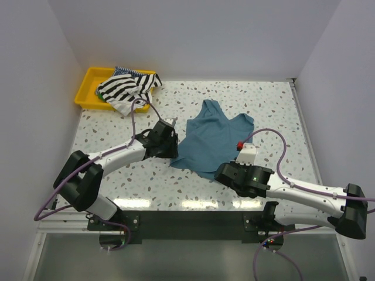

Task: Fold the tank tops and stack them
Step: Flatten the tank top out

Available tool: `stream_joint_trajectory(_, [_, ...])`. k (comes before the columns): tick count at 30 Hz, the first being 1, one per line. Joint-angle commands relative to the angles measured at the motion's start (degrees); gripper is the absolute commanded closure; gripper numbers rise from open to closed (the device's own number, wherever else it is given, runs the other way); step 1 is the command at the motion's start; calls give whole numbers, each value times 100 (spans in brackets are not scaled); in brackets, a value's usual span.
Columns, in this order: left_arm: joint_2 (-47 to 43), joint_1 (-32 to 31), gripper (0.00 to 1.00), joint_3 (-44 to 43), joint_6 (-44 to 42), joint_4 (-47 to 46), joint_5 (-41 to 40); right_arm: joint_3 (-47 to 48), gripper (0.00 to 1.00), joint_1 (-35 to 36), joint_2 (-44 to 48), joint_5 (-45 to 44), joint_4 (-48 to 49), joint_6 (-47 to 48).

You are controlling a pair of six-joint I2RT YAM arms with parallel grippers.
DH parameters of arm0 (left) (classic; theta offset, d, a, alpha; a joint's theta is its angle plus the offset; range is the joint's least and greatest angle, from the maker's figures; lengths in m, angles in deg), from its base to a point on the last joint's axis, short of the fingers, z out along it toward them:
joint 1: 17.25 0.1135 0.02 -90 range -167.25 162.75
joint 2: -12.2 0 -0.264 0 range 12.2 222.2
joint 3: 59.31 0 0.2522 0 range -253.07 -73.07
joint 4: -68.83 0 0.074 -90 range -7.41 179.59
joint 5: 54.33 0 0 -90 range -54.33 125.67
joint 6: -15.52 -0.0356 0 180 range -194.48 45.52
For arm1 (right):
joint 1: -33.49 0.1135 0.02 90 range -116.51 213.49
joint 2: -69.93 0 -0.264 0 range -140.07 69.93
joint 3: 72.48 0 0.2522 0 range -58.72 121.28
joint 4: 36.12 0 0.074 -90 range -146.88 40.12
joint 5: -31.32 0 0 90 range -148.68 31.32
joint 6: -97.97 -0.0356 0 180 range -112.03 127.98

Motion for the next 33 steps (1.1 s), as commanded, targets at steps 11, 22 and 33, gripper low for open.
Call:
stream_joint_trajectory(11, [107,-130,53,11,397,-50,-205,-112,100,-22,31,-37,233,21])
stream_joint_trajectory(22, [247,-130,58,195,599,-270,-328,-147,100,-22,102,-37,242,21])
stream_joint_trajectory(33, [256,-122,62,187,634,-367,-354,-165,100,-22,67,-37,260,21])
